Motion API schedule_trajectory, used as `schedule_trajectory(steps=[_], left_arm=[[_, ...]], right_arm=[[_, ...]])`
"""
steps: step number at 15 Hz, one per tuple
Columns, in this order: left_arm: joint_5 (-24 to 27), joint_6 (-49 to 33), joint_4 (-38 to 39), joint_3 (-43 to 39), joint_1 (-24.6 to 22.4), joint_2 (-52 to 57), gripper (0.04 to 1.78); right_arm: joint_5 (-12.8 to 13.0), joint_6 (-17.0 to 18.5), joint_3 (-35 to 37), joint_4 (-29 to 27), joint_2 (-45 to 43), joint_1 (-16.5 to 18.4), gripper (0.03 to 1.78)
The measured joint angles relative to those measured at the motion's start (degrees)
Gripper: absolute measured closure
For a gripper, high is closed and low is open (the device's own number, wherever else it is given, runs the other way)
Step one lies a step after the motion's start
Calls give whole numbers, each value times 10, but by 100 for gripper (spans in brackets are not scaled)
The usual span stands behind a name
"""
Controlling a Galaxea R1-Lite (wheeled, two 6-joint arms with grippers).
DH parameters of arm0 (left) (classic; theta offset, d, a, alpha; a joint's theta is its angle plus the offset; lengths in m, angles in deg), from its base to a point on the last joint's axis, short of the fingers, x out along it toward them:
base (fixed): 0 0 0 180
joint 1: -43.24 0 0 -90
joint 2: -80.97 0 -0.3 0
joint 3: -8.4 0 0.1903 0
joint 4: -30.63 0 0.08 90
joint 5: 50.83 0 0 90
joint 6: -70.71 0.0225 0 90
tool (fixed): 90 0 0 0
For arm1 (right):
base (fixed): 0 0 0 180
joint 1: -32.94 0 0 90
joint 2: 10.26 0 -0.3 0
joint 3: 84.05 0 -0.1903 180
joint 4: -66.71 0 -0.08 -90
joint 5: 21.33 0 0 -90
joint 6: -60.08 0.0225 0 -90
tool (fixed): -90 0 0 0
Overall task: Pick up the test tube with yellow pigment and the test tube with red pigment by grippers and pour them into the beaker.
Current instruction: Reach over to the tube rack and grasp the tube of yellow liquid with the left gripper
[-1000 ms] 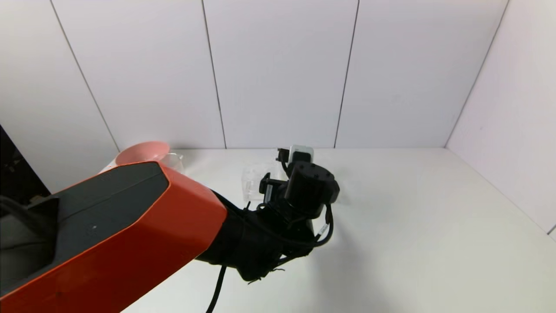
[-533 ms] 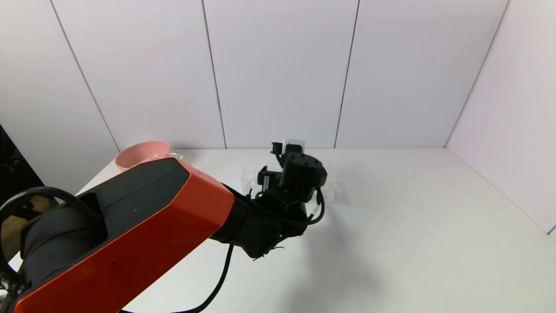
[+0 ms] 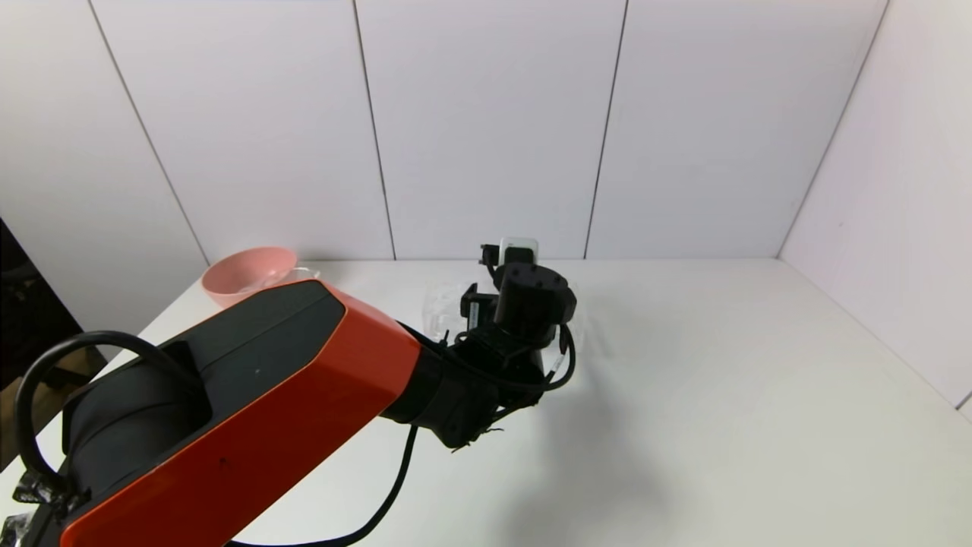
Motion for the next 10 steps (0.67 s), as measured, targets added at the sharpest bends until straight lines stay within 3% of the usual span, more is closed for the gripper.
schedule_trajectory(steps=[3,8,10], left_arm=[[-4,0,0,0,-1,0,41],[-7,1,-1,-1,-5,-2,128],[-6,0,-1,-1,-5,-2,139]], right_arm=[[0,0,0,0,0,0,10],[0,0,0,0,0,0,10],[0,0,0,0,0,0,10]])
